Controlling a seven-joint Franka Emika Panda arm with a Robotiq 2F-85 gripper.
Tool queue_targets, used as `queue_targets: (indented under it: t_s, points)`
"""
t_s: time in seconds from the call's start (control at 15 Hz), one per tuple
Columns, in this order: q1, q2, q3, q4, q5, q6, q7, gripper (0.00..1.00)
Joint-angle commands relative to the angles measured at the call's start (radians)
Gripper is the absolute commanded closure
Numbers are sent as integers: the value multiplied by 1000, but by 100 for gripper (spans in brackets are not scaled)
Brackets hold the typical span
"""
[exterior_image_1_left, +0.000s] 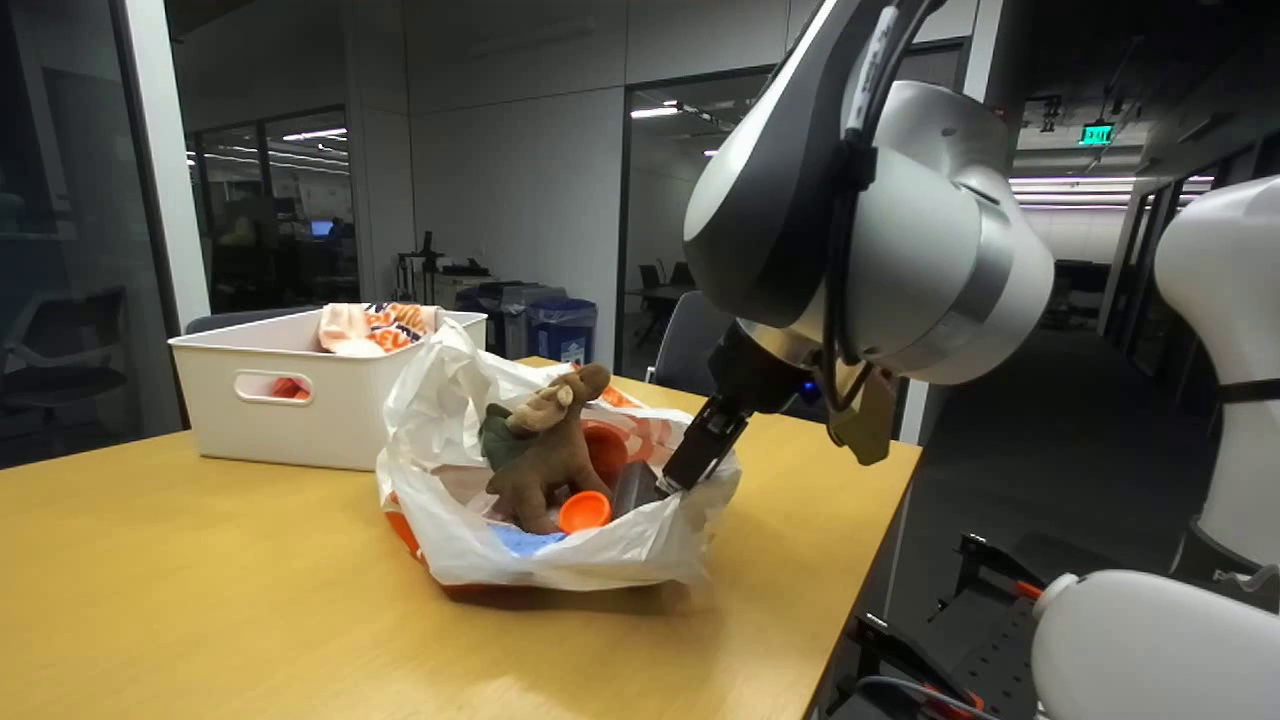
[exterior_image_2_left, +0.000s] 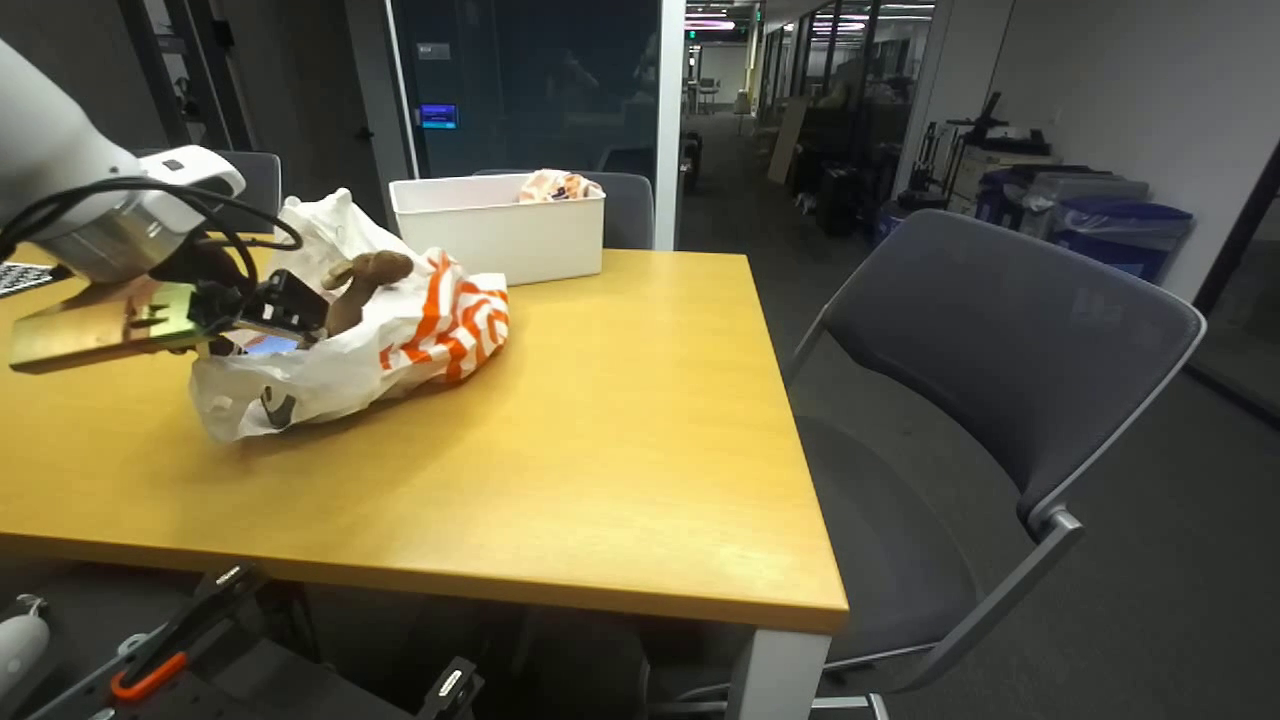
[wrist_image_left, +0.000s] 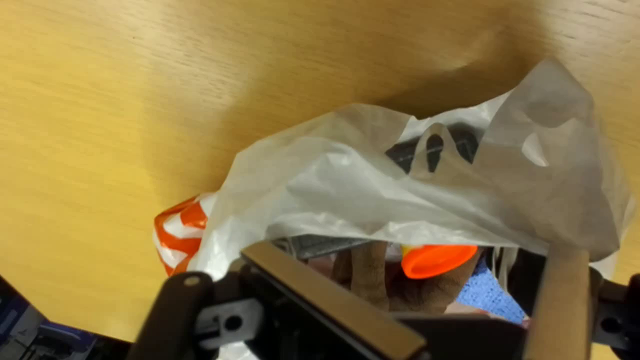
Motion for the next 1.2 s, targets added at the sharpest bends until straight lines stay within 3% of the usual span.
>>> queue_targets:
  t_s: [0.0, 0.33, 0.67, 0.73, 0.8, 1.13]
  points:
    - [44, -99, 42, 21, 199, 96, -162, 0]
    - [94, -171, 87, 140, 471, 212, -452, 0]
    - [131, -213, 73, 310, 670, 325, -735, 0]
    - [41, -215, 153, 340, 705, 327, -784, 0]
    - [21, -189, 182, 277, 637, 277, -669, 0]
    - [-36, -178, 235, 278, 642, 268, -674, 0]
